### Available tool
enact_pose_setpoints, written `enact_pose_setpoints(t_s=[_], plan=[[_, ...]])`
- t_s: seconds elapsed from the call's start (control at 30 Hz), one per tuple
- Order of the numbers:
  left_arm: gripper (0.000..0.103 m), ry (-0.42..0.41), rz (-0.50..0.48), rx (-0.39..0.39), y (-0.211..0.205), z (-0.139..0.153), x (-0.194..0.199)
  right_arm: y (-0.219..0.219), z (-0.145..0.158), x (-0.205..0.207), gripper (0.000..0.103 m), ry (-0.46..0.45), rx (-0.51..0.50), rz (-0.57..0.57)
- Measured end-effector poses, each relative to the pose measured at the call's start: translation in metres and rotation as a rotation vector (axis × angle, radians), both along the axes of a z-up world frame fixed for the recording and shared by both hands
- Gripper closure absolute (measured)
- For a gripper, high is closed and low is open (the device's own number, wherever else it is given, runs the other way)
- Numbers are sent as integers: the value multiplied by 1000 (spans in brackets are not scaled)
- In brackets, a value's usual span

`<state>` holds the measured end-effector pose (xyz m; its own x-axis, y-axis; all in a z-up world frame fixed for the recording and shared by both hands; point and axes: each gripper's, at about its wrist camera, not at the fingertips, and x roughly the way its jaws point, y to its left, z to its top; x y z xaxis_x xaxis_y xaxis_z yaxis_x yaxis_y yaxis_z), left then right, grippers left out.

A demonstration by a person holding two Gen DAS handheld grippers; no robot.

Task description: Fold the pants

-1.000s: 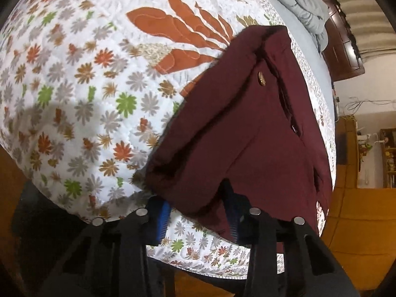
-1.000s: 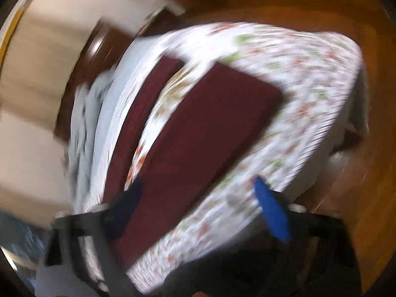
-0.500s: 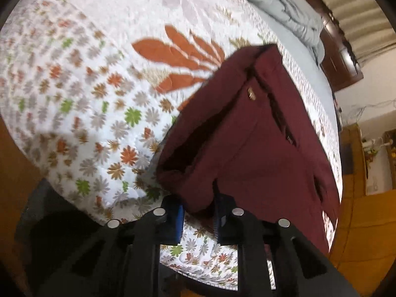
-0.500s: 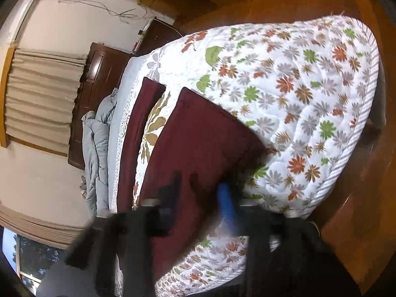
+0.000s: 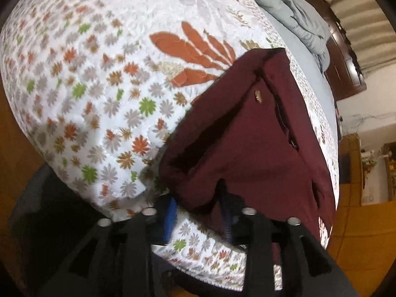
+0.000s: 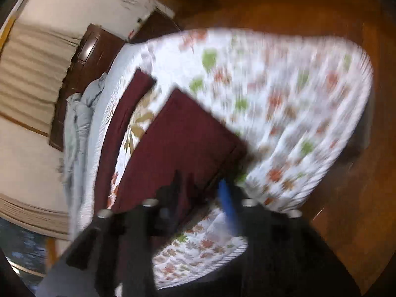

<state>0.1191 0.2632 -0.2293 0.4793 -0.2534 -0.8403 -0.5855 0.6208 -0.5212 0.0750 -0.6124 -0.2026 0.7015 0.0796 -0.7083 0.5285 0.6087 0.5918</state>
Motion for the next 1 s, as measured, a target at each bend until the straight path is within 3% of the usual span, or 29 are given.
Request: enact_pose_setpoints(t_s=[0.03, 0.1, 0.17, 0.23, 0.3, 0.33, 0.37, 0.43, 0.47, 0.5, 0.6, 0.7, 0.77, 0.87, 1.0], plan=[[50, 2, 11, 55, 4, 11, -5, 3, 9, 0, 65, -9, -36, -2], [39, -13, 5, 145, 7, 30, -8, 17, 27, 6, 63, -57, -86, 48], [29, -55, -44, 199, 7, 49, 1, 33, 29, 23, 51, -66, -85, 136], [19, -106, -128, 212, 3, 59, 22, 43, 12, 48, 50, -32, -30, 215], [12, -147, -202, 210, -2, 68, 50, 37, -14, 66, 46, 88, 15, 233], [7, -185, -253, 202, -4, 75, 77, 34, -19, 71, 50, 118, 26, 230], [4, -211, -285, 202, -4, 80, 95, 29, -15, 74, 61, 142, 21, 220], [4, -234, -368, 195, -4, 86, 142, 24, 6, 78, 55, 157, -50, 202], [4, -229, -400, 193, -3, 85, 166, 22, 21, 79, 41, 152, -108, 182], [4, -223, -431, 193, -4, 84, 190, 21, 32, 80, 36, 137, -137, 173], [4, -196, -501, 248, -3, 78, 264, 24, 46, 93, 35, 100, -124, 184], [4, -100, -547, 288, -6, 51, 331, 38, 49, 115, 32, 88, -130, 237], [4, -48, -590, 313, -11, 30, 345, 46, 45, 130, 32, 88, -134, 284], [9, 122, -640, 454, -8, -12, 362, 61, 42, 163, 33, 113, -117, 350], [9, 95, -636, 409, 1, -18, 357, 56, 50, 200, 31, 108, -136, 382]])
